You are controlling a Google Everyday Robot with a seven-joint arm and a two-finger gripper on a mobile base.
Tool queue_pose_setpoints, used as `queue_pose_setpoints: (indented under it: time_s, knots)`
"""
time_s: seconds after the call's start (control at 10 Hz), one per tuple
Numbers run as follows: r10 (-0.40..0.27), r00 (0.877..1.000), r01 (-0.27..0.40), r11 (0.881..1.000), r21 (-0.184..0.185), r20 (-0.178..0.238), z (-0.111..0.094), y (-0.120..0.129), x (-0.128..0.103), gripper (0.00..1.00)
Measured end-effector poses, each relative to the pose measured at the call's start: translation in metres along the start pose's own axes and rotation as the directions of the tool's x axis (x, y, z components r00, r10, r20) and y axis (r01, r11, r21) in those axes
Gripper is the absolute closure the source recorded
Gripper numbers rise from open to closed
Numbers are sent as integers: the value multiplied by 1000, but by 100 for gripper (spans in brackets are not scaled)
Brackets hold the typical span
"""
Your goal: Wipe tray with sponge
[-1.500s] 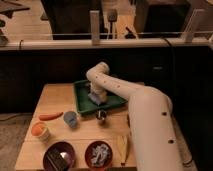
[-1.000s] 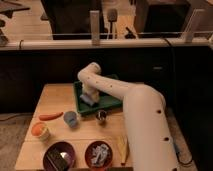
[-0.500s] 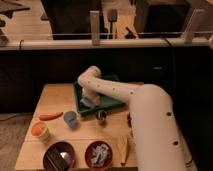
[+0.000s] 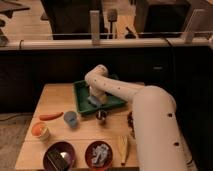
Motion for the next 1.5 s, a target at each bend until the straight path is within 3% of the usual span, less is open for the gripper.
queue_pose_setpoints:
  time_s: [0.2, 0.6, 0.8, 1.1, 1.5]
  knots:
    - [3, 1000, -3, 1000, 11, -7, -2, -9, 3, 32]
    - [-69, 998, 70, 997, 45, -6, -13, -44, -29, 32]
    - [-109, 994, 109, 993, 47, -3, -14, -47, -43, 32]
    - [-152, 988, 152, 988, 30, 0, -12, -34, -56, 32]
    - [-136, 991, 136, 991, 1, -14, -10, -8, -44, 32]
